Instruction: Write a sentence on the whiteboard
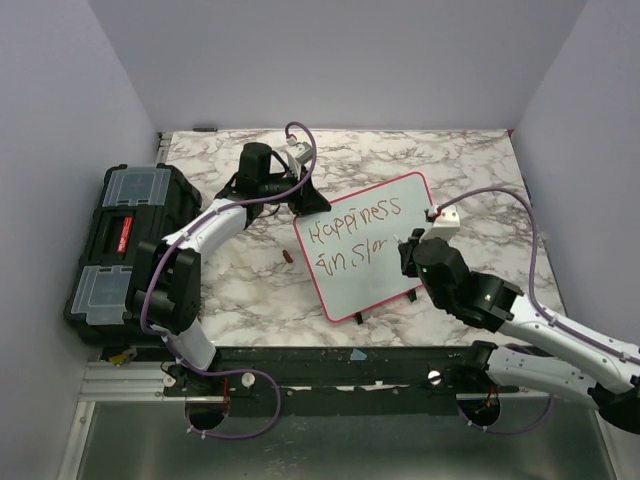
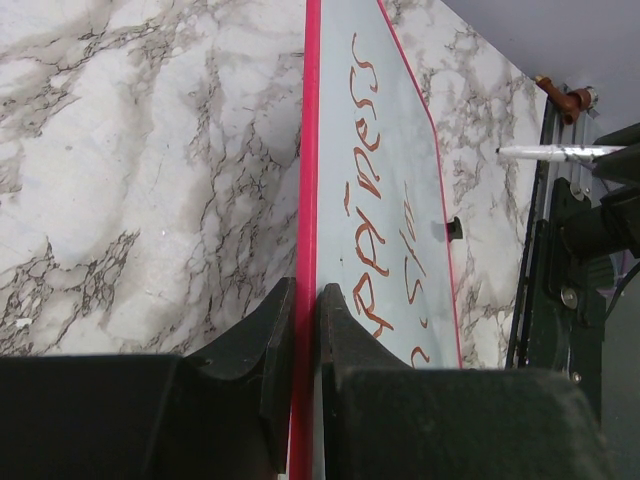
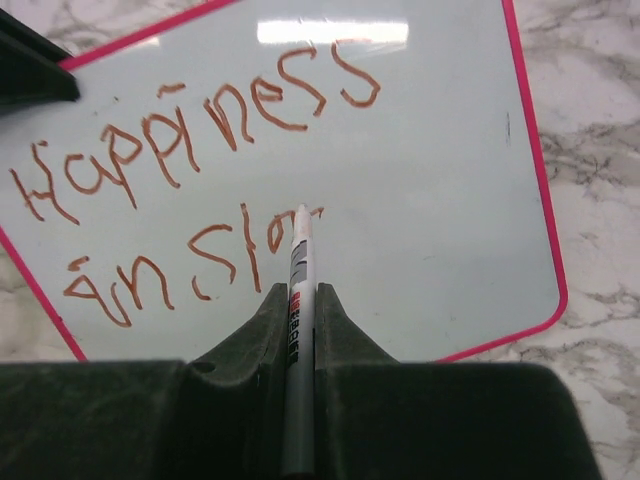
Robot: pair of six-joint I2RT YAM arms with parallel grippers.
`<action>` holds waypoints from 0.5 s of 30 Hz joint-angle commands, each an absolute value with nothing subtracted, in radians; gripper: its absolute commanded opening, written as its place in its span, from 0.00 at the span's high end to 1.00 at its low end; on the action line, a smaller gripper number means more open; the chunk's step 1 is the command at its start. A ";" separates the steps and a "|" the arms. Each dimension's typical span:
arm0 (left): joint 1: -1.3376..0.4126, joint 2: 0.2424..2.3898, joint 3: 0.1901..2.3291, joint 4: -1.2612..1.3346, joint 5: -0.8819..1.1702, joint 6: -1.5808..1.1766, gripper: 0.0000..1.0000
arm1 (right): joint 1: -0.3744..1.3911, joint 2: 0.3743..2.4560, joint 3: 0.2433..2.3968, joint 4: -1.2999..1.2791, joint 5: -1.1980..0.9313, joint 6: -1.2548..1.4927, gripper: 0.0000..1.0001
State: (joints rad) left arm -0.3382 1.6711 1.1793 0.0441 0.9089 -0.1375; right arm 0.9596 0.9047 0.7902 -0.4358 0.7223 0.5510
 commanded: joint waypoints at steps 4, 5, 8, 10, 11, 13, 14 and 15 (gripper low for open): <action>-0.338 1.645 1.170 0.121 0.894 -0.070 1.00 | 0.955 0.713 0.627 -0.229 0.683 0.378 0.99; -0.337 1.646 1.172 0.121 0.895 -0.071 1.00 | 0.954 0.694 0.600 -0.177 0.685 0.365 0.99; -0.337 1.651 1.175 0.119 0.906 -0.072 1.00 | 0.953 0.666 0.580 -0.136 0.778 0.411 0.99; -0.337 1.649 1.175 0.118 0.907 -0.072 1.00 | 0.953 0.697 0.606 -0.169 0.801 0.421 0.99; -0.337 1.649 1.173 0.118 0.904 -0.071 1.00 | 0.953 0.731 0.619 -0.192 0.810 0.429 0.99; -0.337 1.650 1.174 0.120 0.909 -0.071 1.00 | 0.951 0.806 0.654 -0.248 0.817 0.459 0.99; -0.337 1.652 1.175 0.120 0.910 -0.071 1.00 | 0.946 0.833 0.666 -0.274 0.810 0.478 0.99; -0.337 1.654 1.178 0.119 0.912 -0.073 1.00 | 0.927 0.854 0.673 -0.280 0.779 0.485 0.99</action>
State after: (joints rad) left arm -0.3382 1.6711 1.1767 0.0574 0.9123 -0.1364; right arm 0.9546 0.7639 0.6201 -0.2310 0.7666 0.4366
